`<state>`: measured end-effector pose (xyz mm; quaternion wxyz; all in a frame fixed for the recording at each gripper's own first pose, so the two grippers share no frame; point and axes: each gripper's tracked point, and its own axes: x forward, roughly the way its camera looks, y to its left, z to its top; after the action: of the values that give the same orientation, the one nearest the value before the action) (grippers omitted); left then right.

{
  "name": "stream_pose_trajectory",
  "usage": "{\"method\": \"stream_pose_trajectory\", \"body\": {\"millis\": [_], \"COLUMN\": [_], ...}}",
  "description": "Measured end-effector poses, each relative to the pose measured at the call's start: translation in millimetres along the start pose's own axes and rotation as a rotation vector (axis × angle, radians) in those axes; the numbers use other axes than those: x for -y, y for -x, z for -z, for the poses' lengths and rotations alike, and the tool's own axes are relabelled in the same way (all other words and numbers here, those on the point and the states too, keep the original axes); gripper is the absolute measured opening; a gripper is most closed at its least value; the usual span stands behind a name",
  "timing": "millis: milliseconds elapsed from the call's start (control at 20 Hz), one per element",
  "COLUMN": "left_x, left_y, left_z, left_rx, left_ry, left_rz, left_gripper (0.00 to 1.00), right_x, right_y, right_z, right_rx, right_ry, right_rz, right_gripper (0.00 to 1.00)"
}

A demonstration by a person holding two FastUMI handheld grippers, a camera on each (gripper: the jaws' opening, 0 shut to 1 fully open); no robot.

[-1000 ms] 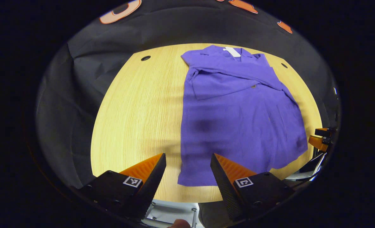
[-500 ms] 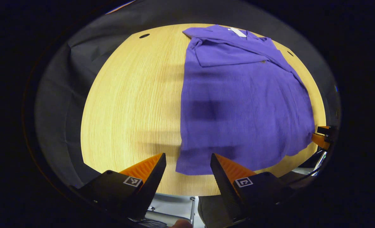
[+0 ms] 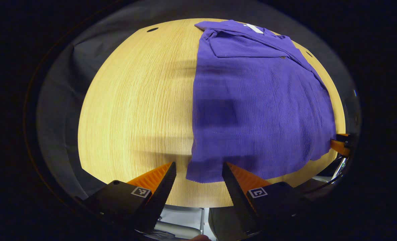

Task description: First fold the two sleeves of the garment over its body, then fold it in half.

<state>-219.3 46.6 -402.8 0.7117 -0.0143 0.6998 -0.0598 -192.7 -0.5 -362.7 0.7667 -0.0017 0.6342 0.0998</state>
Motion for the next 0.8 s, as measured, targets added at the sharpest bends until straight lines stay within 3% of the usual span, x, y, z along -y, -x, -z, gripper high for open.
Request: {"method": "stream_pose_trajectory", "body": {"millis": [100,150,250,300,350,400,450,500,550,800], "left_x": [-1,0,11,19,27,28,30,29,31,34], "left_y": [-1,1,-1,-1,-3,-5,-6,-5,-6,-1], "left_z": [1,2,2,0,-3,-5,-5,-5,-6,-2], "left_rx": [-0.050,-0.079,-0.109,-0.116,-0.123,-0.128,-0.129,-0.129,-0.130,-0.129], "left_ry": [0.041,0.027,0.011,0.012,0.021,0.027,0.013,0.006,0.010,0.052], "left_rz": [0.019,0.019,0.027,0.039,0.057,0.052,0.056,0.063,0.072,0.130], "left_gripper": [0.87,0.88,0.79,0.63,0.47,0.31,0.16,0.13,0.12,0.05], "right_x": [-5,-7,-14,-17,-19,-21,-21,-22,-23,-28], "right_y": [-2,0,1,1,0,0,0,1,0,1], "right_z": [-1,1,-2,-4,-2,-3,-2,-4,-3,-9], "right_rx": [-0.021,-0.034,-0.040,-0.038,-0.037,-0.036,-0.034,-0.033,-0.032,-0.043], "right_ry": [0.000,-0.003,-0.001,-0.008,-0.015,-0.024,-0.036,-0.062,-0.098,-0.259], "right_rz": [0.001,0.004,-0.006,-0.011,-0.017,-0.024,-0.033,-0.041,-0.045,-0.101], "right_gripper": [0.95,0.89,0.87,0.80,0.57,0.49,0.27,0.30,0.19,0.06]}}
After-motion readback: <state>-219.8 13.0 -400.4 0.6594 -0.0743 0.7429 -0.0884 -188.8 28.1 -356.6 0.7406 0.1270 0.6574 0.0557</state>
